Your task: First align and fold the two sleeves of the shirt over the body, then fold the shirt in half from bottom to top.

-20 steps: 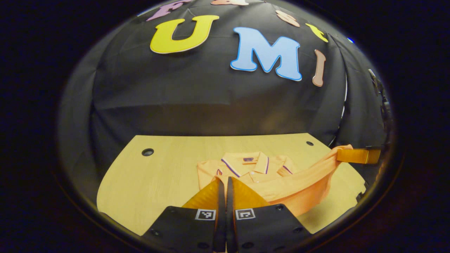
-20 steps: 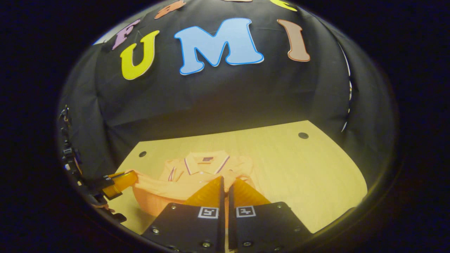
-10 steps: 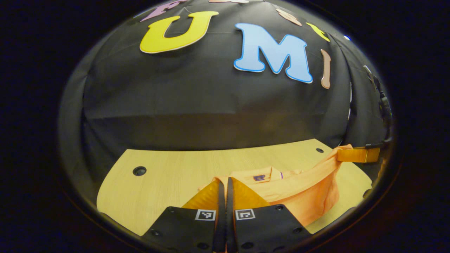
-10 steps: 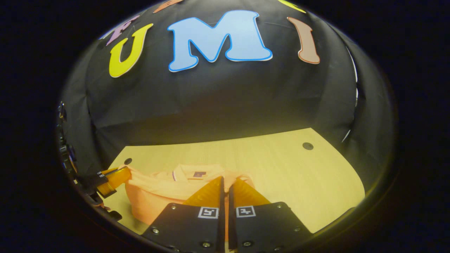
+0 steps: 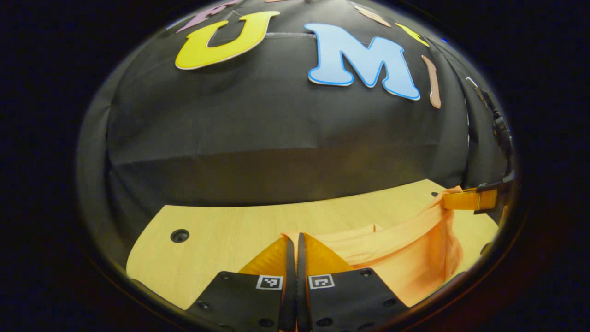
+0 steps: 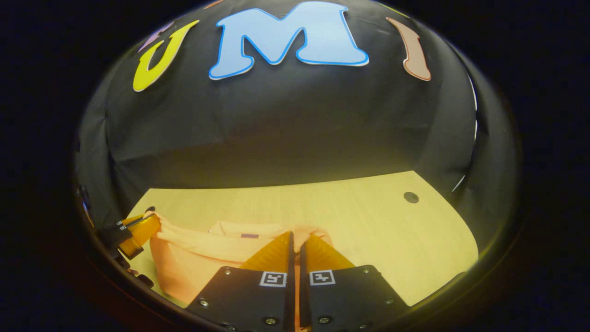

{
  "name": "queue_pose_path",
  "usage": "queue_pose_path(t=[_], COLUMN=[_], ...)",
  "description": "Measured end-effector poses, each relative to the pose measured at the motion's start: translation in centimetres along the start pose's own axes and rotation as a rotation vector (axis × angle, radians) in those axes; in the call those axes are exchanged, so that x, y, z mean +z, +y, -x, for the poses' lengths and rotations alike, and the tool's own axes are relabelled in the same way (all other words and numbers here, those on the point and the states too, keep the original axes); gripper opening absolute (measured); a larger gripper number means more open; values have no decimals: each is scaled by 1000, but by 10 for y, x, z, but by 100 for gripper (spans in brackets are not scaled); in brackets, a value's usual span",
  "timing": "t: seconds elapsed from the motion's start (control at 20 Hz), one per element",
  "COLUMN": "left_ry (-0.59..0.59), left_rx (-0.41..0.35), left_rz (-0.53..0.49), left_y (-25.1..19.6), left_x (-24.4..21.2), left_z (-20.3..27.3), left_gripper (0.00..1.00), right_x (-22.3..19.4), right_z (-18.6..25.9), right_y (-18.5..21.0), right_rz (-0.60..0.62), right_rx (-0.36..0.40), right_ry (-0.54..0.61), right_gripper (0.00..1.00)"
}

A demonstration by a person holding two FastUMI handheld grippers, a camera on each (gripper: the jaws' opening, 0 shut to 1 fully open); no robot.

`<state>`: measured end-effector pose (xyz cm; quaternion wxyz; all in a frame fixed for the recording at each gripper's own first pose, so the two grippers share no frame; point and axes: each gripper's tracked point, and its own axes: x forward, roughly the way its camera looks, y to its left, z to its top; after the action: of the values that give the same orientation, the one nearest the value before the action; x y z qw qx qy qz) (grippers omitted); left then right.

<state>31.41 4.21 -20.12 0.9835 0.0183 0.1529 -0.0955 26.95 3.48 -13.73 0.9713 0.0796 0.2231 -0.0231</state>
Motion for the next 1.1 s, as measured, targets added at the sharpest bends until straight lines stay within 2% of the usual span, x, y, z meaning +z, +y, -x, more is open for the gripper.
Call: queue_pose_path(t=[0.25, 0.45, 0.55, 0.65, 0.8, 0.9, 1.0, 1.05, 1.1], left_ry=[36, 67, 74, 78, 74, 77, 71, 65, 58], left_rx=[9, 4, 10, 12, 26, 38, 51, 56, 64], left_rz=[0, -5, -10, -11, -25, -24, -15, -11, -9], left_y=[4, 2, 2, 2, 5, 8, 8, 8, 8], left_x=[-17, -25, -27, -26, -23, -21, -17, -14, -10], left_z=[-11, -13, -12, -11, -8, -4, 3, 6, 10], left_gripper=[6, 8, 19, 16, 39, 56, 61, 61, 61], right_x=[-15, -24, -26, -29, -32, -32, -29, -28, -25], right_z=[-16, -21, -21, -19, -18, -17, -10, -10, -5], right_y=[0, -1, -1, -2, -4, -4, -6, -6, -6], right_rz=[13, 28, 31, 35, 43, 53, 75, 83, 87], right_rx=[-19, -35, -31, -32, -23, -10, -11, -1, 6], right_ry=[41, 68, 79, 88, 96, 96, 86, 78, 72], right_gripper=[4, 8, 8, 10, 27, 29, 44, 44, 52])
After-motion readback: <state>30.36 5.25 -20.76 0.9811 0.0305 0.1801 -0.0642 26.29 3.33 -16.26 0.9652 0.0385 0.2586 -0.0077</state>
